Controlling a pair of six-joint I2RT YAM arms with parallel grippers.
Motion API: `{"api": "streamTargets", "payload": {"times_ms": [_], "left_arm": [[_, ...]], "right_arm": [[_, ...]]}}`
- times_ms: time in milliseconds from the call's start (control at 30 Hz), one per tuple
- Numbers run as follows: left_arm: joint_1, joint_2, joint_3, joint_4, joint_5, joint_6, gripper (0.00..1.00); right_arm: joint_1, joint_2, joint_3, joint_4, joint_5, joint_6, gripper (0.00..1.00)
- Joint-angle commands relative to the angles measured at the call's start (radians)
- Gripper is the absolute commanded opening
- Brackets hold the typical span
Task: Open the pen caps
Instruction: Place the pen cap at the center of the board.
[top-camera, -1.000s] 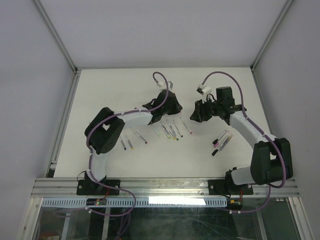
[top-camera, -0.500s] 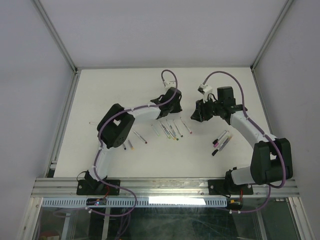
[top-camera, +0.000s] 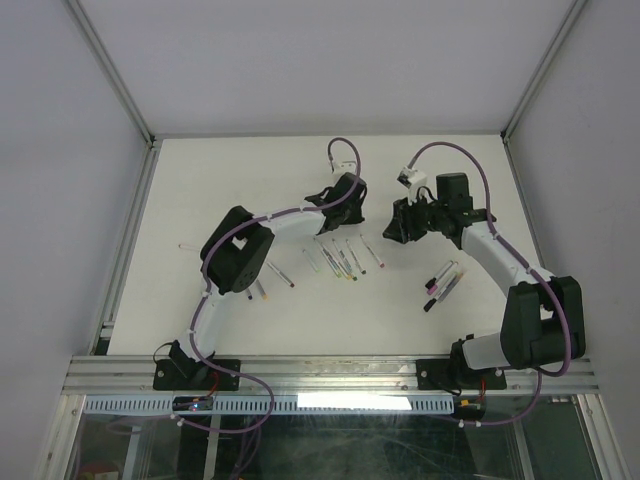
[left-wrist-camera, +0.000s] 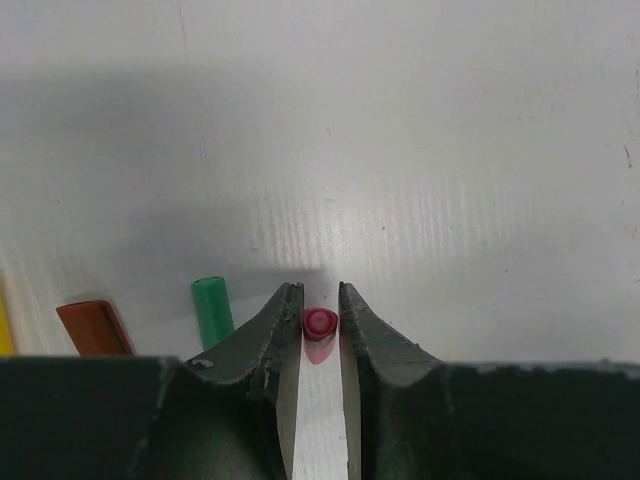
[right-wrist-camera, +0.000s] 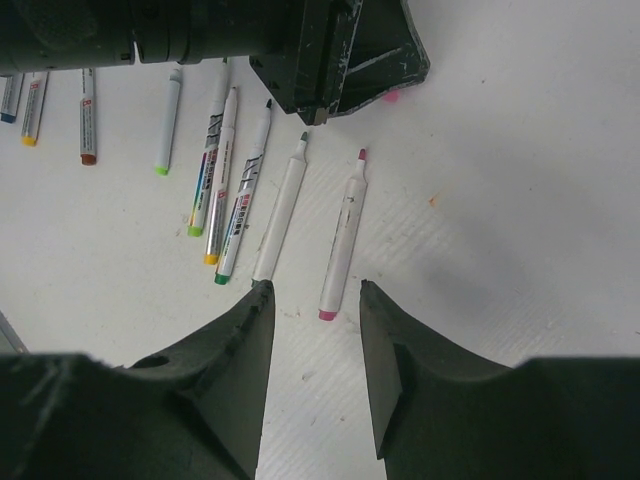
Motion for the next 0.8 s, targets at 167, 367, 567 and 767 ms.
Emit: {"api": "streamTargets", "payload": {"times_ms": [167,367,567,767], "left_arm": [[0.001,-0.045,0.074,-0.012,-0.040,0.074,0.28],[0.002,-0.155,0.049,-0.019,-0.063,0.110,0.30],[0.003,-0.432,-0.188,0.144,0.010,0.190,0.36],[0.003,-0.788,-0.648,0.493,0.166,0.243,0.67]], "right_arm": [[-0.019,-0.040,0.038,0.031,-0.030,0.003,0.41],[-0.039,-0.065,0.036,0.029,-0.056,-0.008,0.41],[-0.087,-0.126,0.041,-0.024,-0.181,-0.099,0.41],[-0.147,-0.182,0.059,-0.110,-0.321,-0.235,0.42]]}}
